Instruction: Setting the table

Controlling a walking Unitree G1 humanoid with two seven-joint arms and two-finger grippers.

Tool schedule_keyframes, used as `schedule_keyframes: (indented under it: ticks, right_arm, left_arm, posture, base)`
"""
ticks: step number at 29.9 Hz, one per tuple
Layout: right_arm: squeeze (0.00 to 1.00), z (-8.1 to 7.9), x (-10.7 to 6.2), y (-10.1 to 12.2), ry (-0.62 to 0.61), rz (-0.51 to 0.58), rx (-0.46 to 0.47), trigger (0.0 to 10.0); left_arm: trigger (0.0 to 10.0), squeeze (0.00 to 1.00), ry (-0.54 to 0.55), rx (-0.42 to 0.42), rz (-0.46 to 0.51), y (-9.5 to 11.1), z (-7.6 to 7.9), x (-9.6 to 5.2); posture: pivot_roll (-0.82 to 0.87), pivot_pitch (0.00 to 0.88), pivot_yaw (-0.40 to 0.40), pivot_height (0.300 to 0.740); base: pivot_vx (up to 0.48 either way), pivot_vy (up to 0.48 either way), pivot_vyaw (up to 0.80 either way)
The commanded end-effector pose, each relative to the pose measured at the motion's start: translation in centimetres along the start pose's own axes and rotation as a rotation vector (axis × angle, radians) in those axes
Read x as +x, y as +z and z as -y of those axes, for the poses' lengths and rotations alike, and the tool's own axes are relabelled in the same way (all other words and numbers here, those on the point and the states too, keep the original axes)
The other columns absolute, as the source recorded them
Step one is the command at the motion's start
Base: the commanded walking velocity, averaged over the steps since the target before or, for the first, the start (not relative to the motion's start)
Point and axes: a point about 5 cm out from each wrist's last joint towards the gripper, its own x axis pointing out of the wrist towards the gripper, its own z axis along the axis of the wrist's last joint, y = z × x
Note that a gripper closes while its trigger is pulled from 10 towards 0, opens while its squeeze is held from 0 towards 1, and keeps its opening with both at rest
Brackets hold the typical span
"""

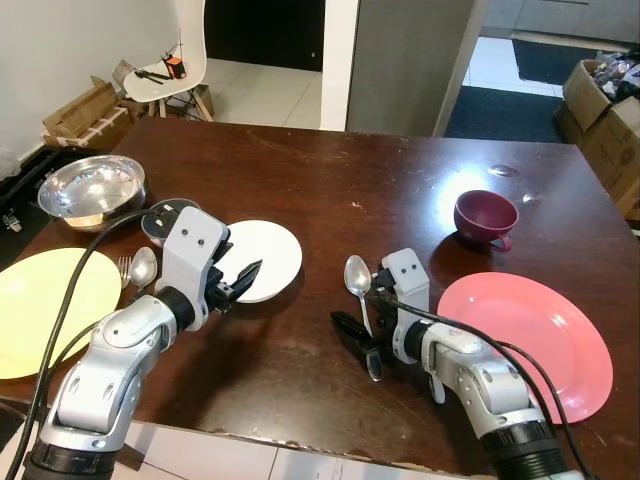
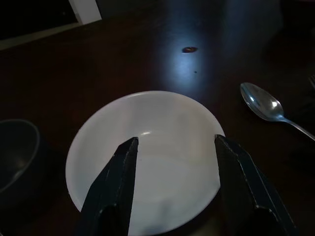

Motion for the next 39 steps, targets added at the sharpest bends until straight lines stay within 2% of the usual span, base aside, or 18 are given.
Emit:
schedule_keyframes:
  ticks: [1,7,14,18,22,27,28,32,34,36,39]
  right_arm:
    - [0.0,0.0,0.3,-4.1,-0.001,-0.174,0.057,0.0]
    - [0.0,0.1,0.0,-6.9,0.005,-0.293,0.045,0.0]
    - [0.0,0.0,-0.3,-8.1,0.038,-0.349,0.016,0.0]
    - [0.0,-0.3,-0.7,-9.2,0.09,-0.414,-0.058,0.0]
    - [0.0,-0.5,-0.9,-9.9,0.115,-0.444,-0.089,0.0]
    - [0.0,-0.9,-1.8,-11.0,0.186,-0.484,-0.215,0.0]
    - [0.0,-0.9,-1.8,-10.8,0.197,-0.473,-0.242,0.0]
    - [0.0,-1.0,-1.8,-9.9,0.209,-0.416,-0.24,0.0]
    - [0.0,-0.9,-1.5,-7.3,0.18,-0.274,-0.207,0.0]
    - [0.0,-0.8,-1.4,-6.8,0.17,-0.243,-0.201,0.0]
    - [0.0,-0.9,-1.6,-1.2,0.104,0.033,-0.125,0.0]
  left_arm:
    - [10.0,0.0,0.007,-0.012,-0.018,-0.3,-0.1,-0.5]
    - [10.0,0.0,0.013,-0.018,-0.022,-0.4,0.0,-0.8]
    - [10.0,0.0,0.015,-0.023,-0.024,-0.5,0.1,-0.9]
    - [10.0,0.0,0.016,-0.027,-0.024,-0.5,0.3,-0.9]
    - [10.0,0.0,0.016,-0.027,-0.023,-0.5,0.3,-0.8]
    - [10.0,0.0,0.018,-0.025,-0.022,-0.4,0.2,-0.8]
    - [10.0,0.0,0.018,-0.025,-0.021,-0.4,0.2,-0.8]
    - [10.0,0.0,0.018,-0.025,-0.019,-0.3,0.1,-0.6]
    - [10.0,0.0,0.019,-0.025,-0.017,-0.3,0.1,-0.5]
    - [10.0,0.0,0.02,-0.025,-0.016,-0.3,0.1,-0.5]
    - [10.0,0.0,0.019,-0.025,-0.014,-0.3,0.0,-0.3]
  posture:
    - [0.06,0.136,0.065,0.74]
    - [0.06,0.143,0.051,0.74]
    - [0.06,0.142,0.047,0.74]
    - [0.06,0.139,0.048,0.74]
    - [0.06,0.138,0.048,0.74]
    - [0.05,0.127,0.054,0.74]
    - [0.05,0.127,0.054,0.74]
    - [0.05,0.122,0.056,0.74]
    - [0.05,0.116,0.061,0.74]
    - [0.05,0.115,0.062,0.74]
    - [0.04,0.105,0.075,0.74]
  base:
    - [0.0,0.0,0.0]
    - [0.0,0.0,0.0]
    - [0.0,0.0,0.0]
    - [0.0,0.0,0.0]
    - [0.0,0.0,0.0]
    - [0.0,0.0,0.0]
    - [0.0,0.0,0.0]
    - [0.0,0.0,0.0]
    - [0.0,0.0,0.0]
    - [0.0,0.0,0.0]
    - [0.0,0.0,0.0]
